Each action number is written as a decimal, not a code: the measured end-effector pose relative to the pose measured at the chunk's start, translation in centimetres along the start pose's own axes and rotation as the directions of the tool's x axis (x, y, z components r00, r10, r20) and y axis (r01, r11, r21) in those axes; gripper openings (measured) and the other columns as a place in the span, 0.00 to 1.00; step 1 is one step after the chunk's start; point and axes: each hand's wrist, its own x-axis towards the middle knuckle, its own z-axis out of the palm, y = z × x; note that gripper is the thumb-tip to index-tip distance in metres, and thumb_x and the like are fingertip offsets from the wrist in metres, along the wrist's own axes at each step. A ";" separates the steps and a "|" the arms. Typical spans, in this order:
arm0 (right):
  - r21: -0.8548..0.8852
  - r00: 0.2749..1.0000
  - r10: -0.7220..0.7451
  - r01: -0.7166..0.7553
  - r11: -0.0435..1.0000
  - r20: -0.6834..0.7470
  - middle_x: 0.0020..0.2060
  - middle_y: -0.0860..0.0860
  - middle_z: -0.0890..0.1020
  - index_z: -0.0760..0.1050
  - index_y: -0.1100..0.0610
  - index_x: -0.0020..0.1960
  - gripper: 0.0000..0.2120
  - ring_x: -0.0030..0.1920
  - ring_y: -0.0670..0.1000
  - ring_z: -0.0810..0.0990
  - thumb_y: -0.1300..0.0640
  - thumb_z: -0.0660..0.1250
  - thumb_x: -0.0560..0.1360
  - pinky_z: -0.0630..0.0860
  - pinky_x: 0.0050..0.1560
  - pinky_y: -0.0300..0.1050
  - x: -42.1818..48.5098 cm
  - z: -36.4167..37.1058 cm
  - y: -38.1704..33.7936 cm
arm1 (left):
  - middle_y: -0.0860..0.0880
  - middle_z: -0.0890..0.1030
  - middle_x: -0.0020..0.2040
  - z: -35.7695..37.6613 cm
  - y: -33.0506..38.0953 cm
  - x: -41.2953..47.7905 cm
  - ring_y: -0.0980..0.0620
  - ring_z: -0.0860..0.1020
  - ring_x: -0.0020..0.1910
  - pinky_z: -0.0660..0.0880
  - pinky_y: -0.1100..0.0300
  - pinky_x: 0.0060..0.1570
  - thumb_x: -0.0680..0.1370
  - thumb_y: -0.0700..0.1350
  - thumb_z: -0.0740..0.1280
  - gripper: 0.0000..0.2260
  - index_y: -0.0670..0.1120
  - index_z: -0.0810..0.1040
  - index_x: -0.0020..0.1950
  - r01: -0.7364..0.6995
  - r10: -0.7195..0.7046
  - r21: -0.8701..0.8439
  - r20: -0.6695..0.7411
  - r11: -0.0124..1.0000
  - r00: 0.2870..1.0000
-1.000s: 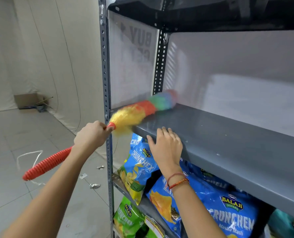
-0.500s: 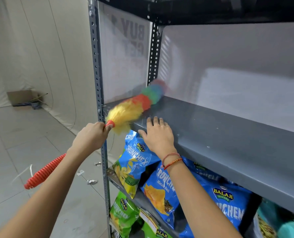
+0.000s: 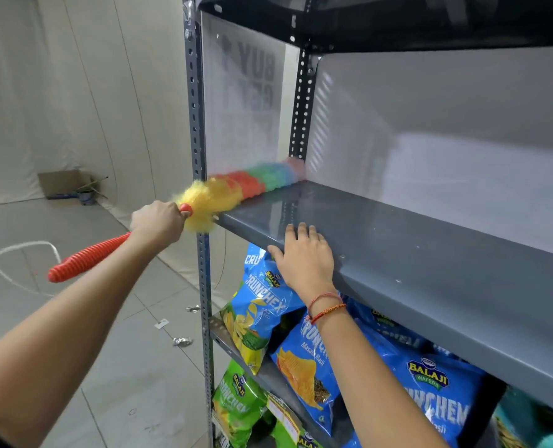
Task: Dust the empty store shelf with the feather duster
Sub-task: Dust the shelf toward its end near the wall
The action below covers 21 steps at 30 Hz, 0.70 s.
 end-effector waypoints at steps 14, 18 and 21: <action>0.009 1.000 0.004 -0.004 1.000 0.002 0.72 0.62 0.64 0.58 0.61 0.74 0.30 0.73 0.61 0.61 0.42 0.51 0.80 0.61 0.72 0.53 -0.2 -0.1 0.0 | 0.37 0.78 0.55 -1.1 3.6 -0.9 0.38 0.77 0.50 0.74 0.49 0.49 0.80 0.58 0.54 0.25 0.37 0.74 0.58 0.109 -0.068 -0.144 0.264 0.983 0.962; 0.021 1.000 0.005 -0.005 1.000 0.006 0.73 0.62 0.64 0.58 0.61 0.73 0.30 0.73 0.61 0.61 0.42 0.52 0.80 0.60 0.72 0.53 -0.2 -0.2 0.0 | 0.37 0.79 0.55 -1.9 1.6 -1.3 0.38 0.79 0.53 0.76 0.48 0.52 0.80 0.59 0.54 0.26 0.37 0.74 0.59 0.194 -0.155 -0.097 0.311 0.976 0.938; 0.030 1.000 0.005 -0.006 1.000 0.005 0.72 0.62 0.64 0.58 0.61 0.73 0.30 0.73 0.61 0.61 0.42 0.52 0.80 0.60 0.72 0.53 -0.2 -0.2 -0.1 | 0.38 0.78 0.57 -1.5 1.4 -1.5 0.38 0.77 0.55 0.74 0.48 0.55 0.80 0.57 0.56 0.23 0.40 0.73 0.63 0.249 -0.211 -0.111 0.275 0.962 0.938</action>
